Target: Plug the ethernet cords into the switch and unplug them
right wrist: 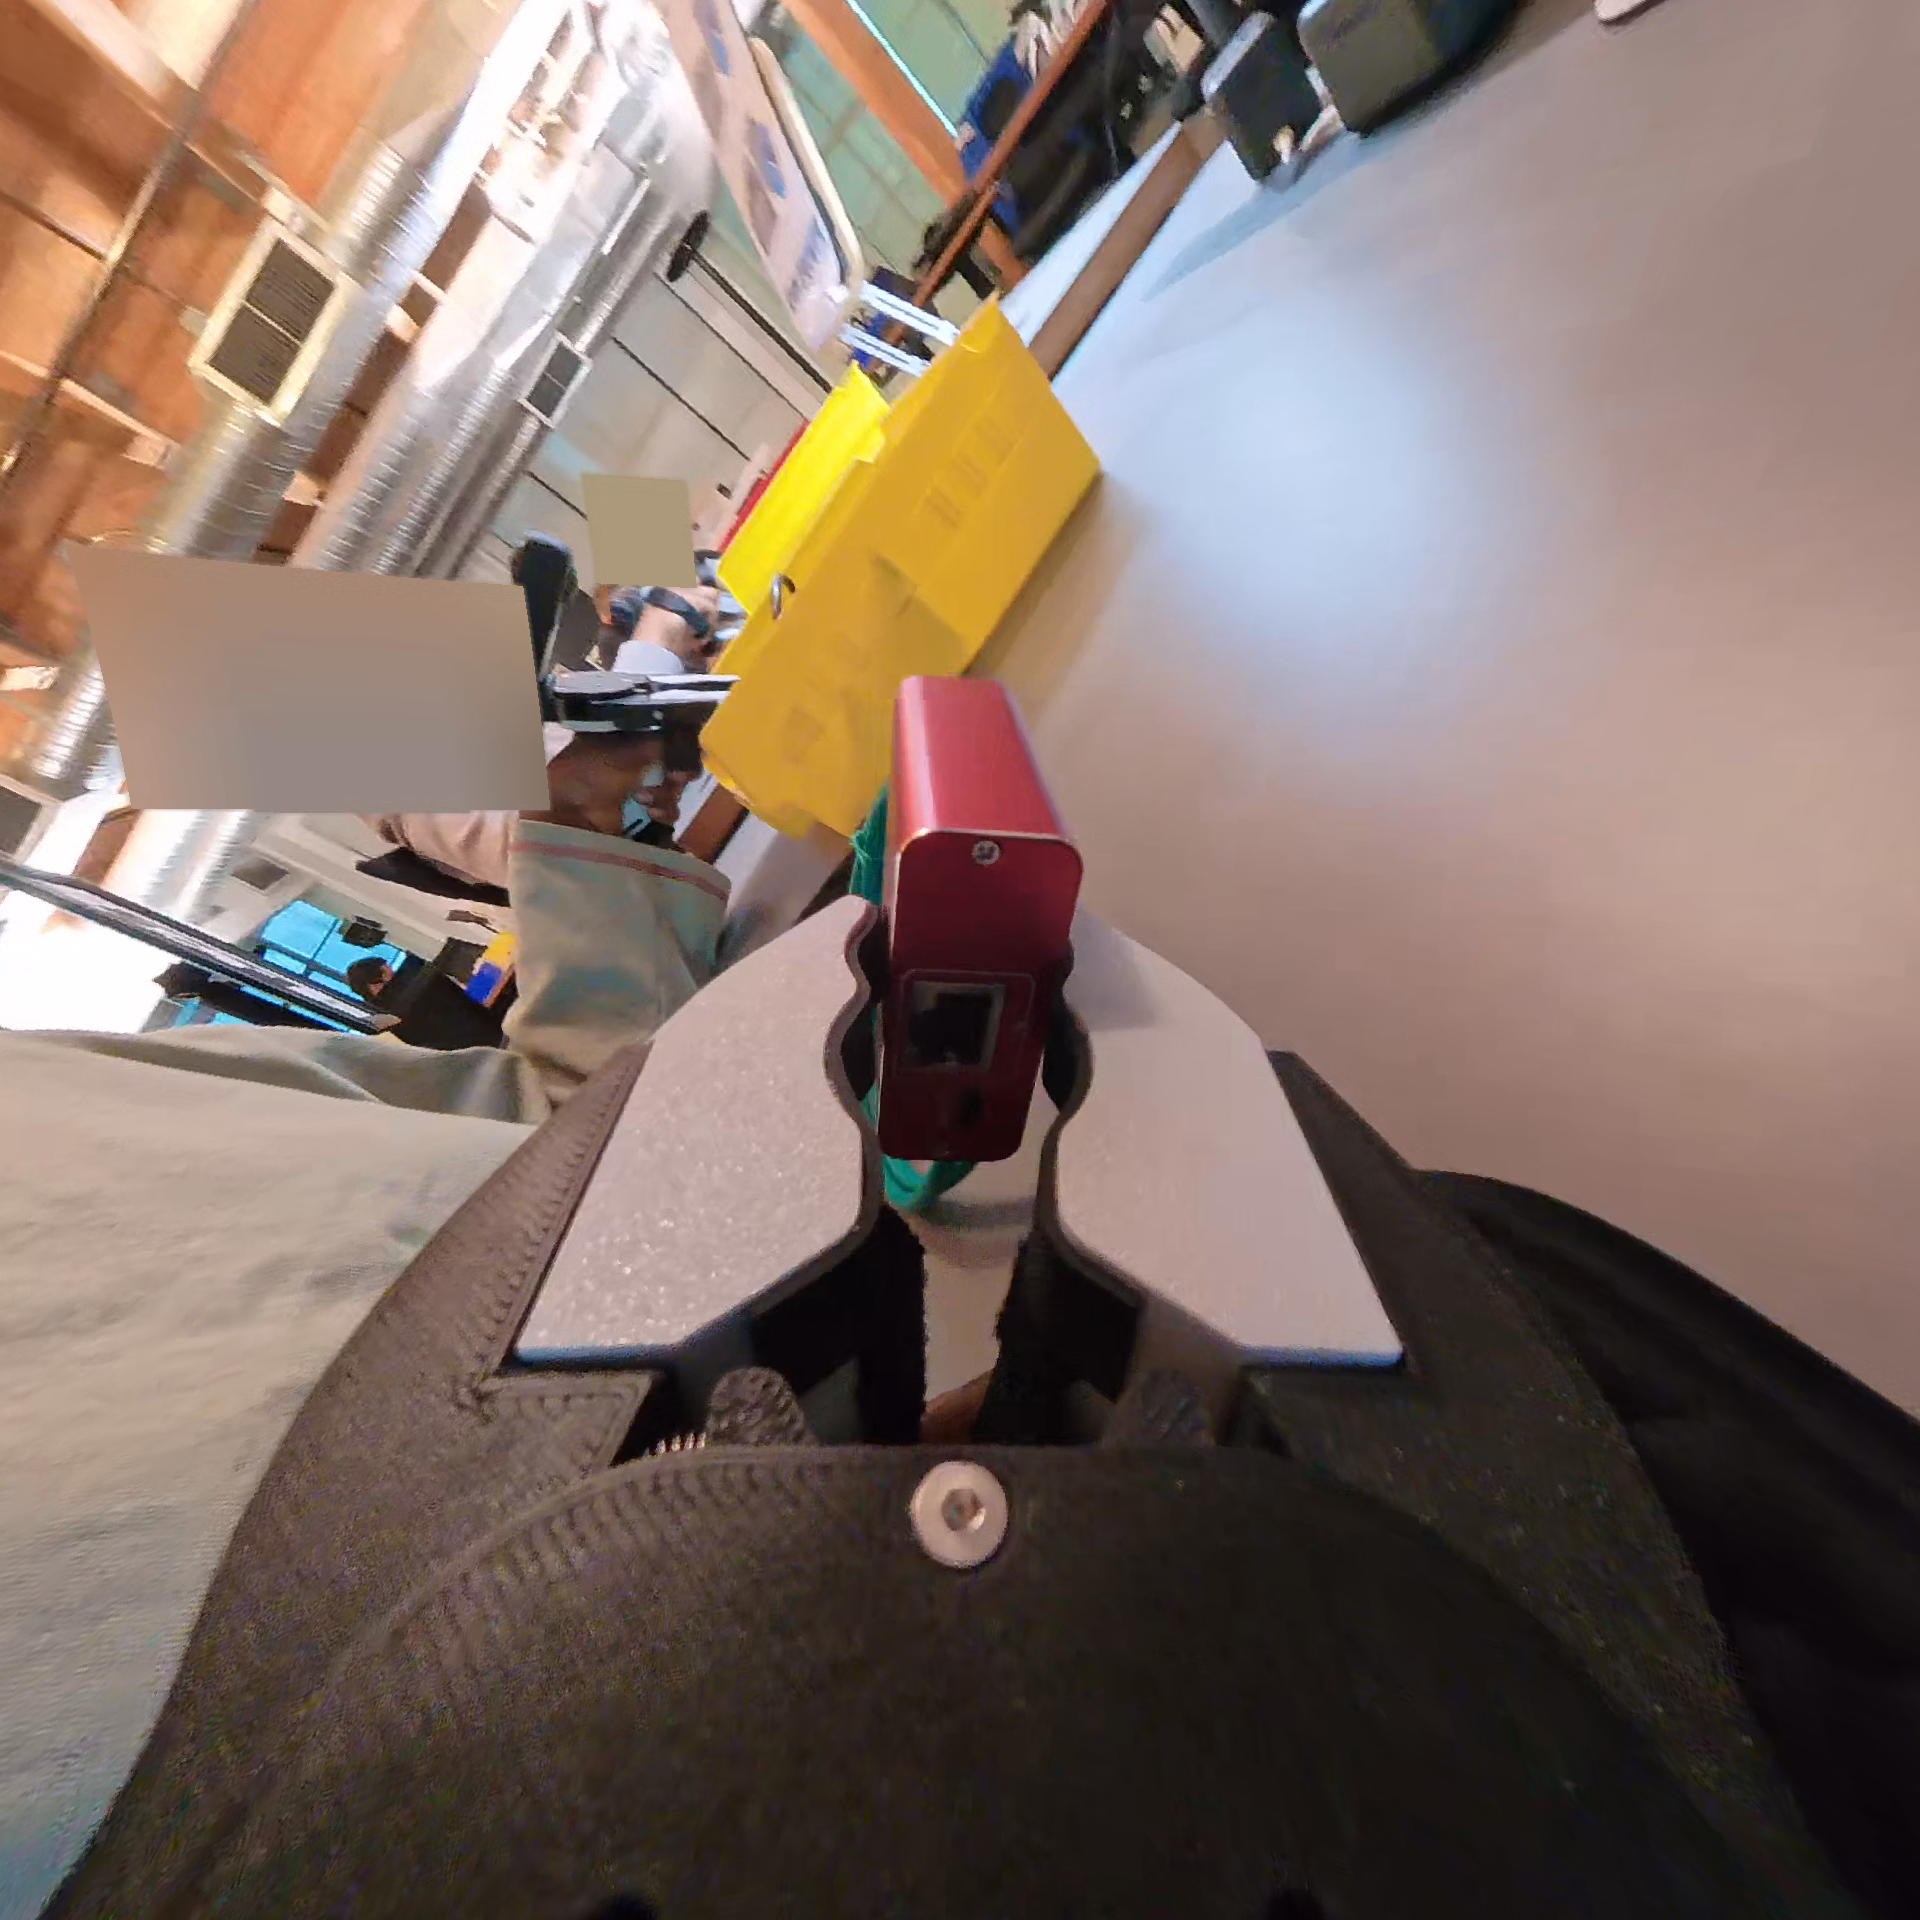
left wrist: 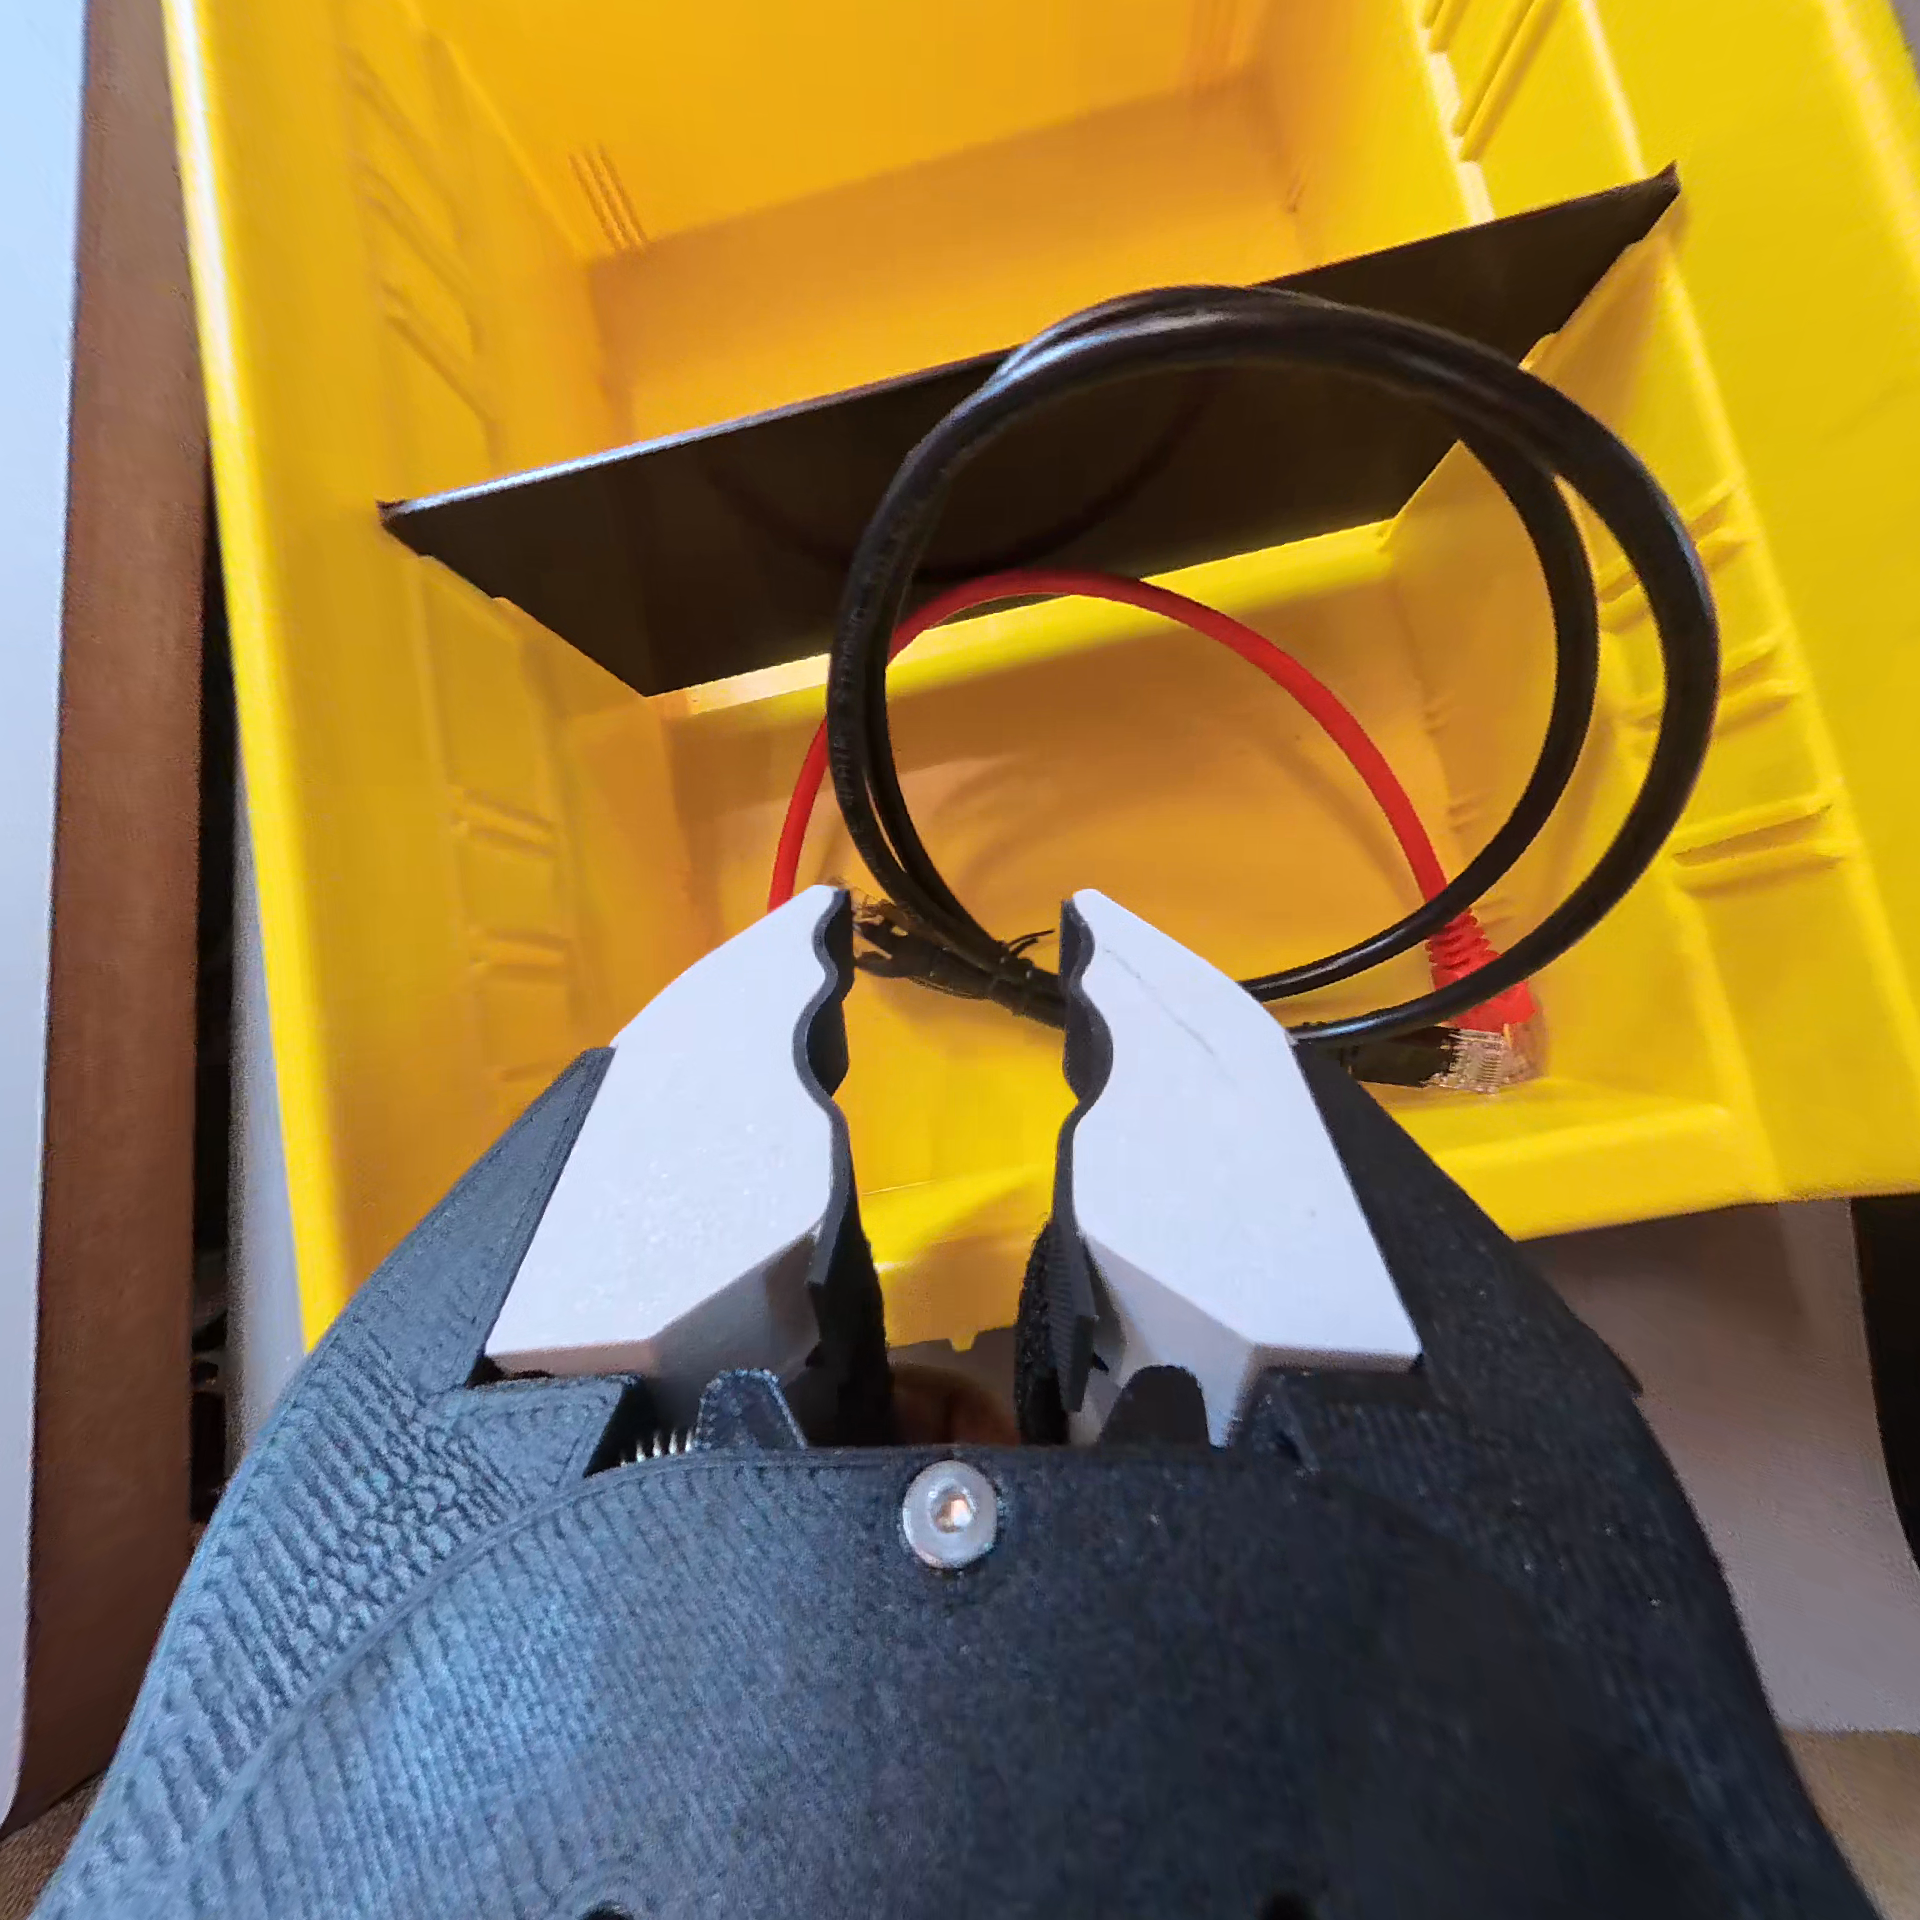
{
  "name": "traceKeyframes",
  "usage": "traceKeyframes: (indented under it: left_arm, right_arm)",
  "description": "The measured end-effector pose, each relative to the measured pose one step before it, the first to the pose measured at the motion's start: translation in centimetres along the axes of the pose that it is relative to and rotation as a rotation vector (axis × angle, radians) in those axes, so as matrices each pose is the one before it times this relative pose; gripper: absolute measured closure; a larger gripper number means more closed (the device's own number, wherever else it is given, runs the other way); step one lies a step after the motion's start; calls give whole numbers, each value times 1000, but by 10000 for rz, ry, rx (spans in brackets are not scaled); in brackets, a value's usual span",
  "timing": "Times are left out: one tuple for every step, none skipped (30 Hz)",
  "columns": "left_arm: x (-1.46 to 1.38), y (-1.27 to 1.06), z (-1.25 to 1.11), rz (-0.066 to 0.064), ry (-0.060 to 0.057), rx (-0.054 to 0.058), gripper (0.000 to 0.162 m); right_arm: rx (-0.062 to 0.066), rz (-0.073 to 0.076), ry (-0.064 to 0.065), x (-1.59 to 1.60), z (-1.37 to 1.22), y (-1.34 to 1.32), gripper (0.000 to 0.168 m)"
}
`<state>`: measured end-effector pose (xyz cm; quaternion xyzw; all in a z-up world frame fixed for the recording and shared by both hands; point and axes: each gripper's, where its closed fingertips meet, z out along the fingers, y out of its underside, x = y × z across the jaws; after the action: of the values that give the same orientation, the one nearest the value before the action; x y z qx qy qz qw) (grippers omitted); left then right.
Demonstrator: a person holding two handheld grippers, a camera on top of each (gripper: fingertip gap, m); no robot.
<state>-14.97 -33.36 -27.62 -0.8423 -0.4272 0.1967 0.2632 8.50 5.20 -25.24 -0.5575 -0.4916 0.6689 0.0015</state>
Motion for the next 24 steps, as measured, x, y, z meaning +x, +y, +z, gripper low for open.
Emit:
traceKeyframes:
  left_arm:
    - [93, 96, 255, 58, 0, -102, 124]
    - [49, 11, 195, 30, -19, -53, 124]
    - [99, -43, 133, 15, 17, 0, 124]
    - [151, -73, 46, 18, 60, 35, 124]
    - [62, -67, 8, 25, 25, 41, 124]
    - [-42, -27, -16, 37, -35, 26, 124]
    - [-120, 6, -6, 42, -61, 8, 123]
    - [-132, 29, 22, 59, -51, -10, 123]
    - [-166, 2, 44, 52, -61, 1, 122]
    - [-172, -41, 65, 46, -70, -1, 121]
    - [-112, -53, 65, 65, -60, -7, 121]
    - [-32, -75, 70, 96, -27, -5, 120]
    - [14, -82, 68, 97, -12, 0, 120]
    - [18, -80, 68, 76, -15, -6, 120]
    - [22, -57, 53, 66, -16, -16, 119]
    - [27, -60, 64, 57, -16, -1, 119]
    - [48, -67, 50, 40, -9, 21, 119]
    - [71, -52, 56, 17, 11, 19, 119]
    - [69, -18, 52, 5, 13, -3, 120]
    - [13, 15, 49, 3, -17, -19, 119]
    - [-44, 30, 44, -2, -47, -27, 119]
    - [-71, 37, 26, -31, -48, -33, 119]
    - [-61, 22, -7, -56, -30, -26, 119]
    - [-79, -47, -21, -39, -36, 26, 119]
  right_arm:
    - [-79, 63, 117, 205, -32, 78, 140]
    - [-110, 27, 160, 213, -28, 104, 140]
    - [-104, -46, 243, 281, -34, 62, 139]
    - [-145, -102, 305, 332, -48, 64, 139]
    - [-193, -132, 308, 337, -45, 101, 138]
    - [-175, -99, 285, 327, -39, 117, 136]
    - [-78, -50, 224, 280, -11, 55, 133]
    - [37, -10, 160, 218, 0, -11, 131]
    - [30, 37, 167, 262, -2, 33, 129]
    - [-4, 43, 281, 372, -17, 76, 126]
    - [-33, -5, 360, 410, 6, 101, 123]
    - [-50, -77, 347, 315, 37, 106, 120]
    - [-55, -126, 305, 215, 76, 83, 119]
    - [-96, -131, 316, 220, 96, 120, 116]
    - [-148, -123, 357, 270, 86, 151, 112]
    - [-155, -130, 377, 282, 60, 140, 108]
    - [-114, -154, 376, 285, 56, 86, 105]
    - [-67, -193, 371, 268, 23, 25, 102]
    - [-67, -207, 288, 150, -1, 14, 103]
    - [-41, -188, 195, -4, -5, -30, 102]
    - [-70, -196, 249, 75, -14, 10, 102]
    - [-122, -237, 337, 199, -16, 93, 100]
    - [-190, -331, 401, 291, -17, 194, 98]
    - [-203, -374, 449, 396, -33, 238, 94]
